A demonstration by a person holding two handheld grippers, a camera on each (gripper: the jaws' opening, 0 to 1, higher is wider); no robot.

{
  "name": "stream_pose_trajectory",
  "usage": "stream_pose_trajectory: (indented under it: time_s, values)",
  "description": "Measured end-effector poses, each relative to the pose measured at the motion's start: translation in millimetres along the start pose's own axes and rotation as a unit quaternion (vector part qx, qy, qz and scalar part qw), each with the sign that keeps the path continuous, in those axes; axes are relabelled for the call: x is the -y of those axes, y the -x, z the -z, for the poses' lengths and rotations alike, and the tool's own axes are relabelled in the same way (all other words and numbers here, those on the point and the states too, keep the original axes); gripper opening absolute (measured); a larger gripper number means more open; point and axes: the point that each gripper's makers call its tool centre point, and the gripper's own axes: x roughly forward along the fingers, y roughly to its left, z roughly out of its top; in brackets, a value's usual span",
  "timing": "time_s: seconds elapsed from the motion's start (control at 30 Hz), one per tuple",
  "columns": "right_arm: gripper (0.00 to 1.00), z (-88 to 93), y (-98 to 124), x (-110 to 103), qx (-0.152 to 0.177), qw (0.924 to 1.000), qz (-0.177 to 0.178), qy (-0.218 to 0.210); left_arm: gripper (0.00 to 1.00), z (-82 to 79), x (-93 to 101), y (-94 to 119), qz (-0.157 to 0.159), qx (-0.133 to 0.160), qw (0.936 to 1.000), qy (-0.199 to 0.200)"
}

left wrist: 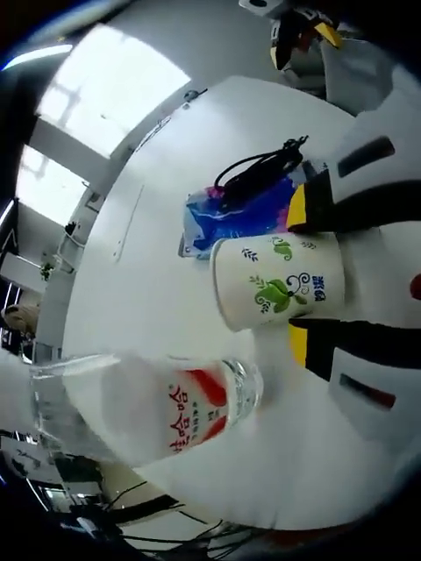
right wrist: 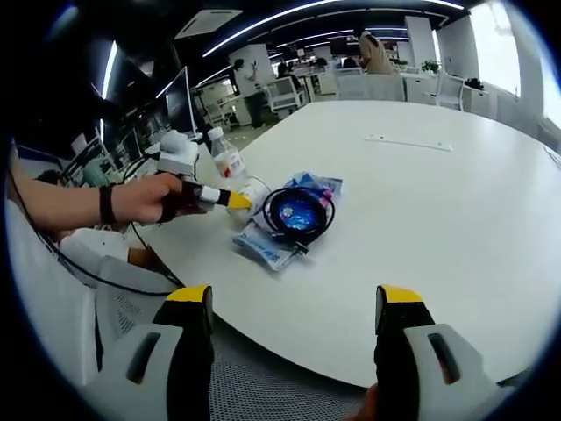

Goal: Arrange the tabletop items into an orderly group along one side of the table until the central work area is clear of visible clutter.

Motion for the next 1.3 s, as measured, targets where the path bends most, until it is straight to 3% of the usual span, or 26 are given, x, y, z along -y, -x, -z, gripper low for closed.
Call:
stream_pose_trajectory:
  time_s: [0.33,0.6,0.93,1.3]
  values:
    - [0.75,-9.5,-14,-11,0.004,0.9998,-0.017,0.011,0.38,13.4,2.3,29,0.005,0.016,0.9998,-0.012]
    - [0.74,-15.1,-26,-22,0.002,0.9990,-0.040,0.020,0.38,7.9,5.3,42,0.013,0.034,0.9990,-0.027]
    - [0.72,-28.5,-39,-41,-0.001,0.9961,-0.077,0.042,0.38,-1.7,42.7,63,0.057,0.076,0.9911,-0.093]
    - [0.71,-53.7,-51,-53,0.007,0.9927,-0.104,0.061,0.38,3.3,66.0,69,0.075,0.079,0.9831,-0.147]
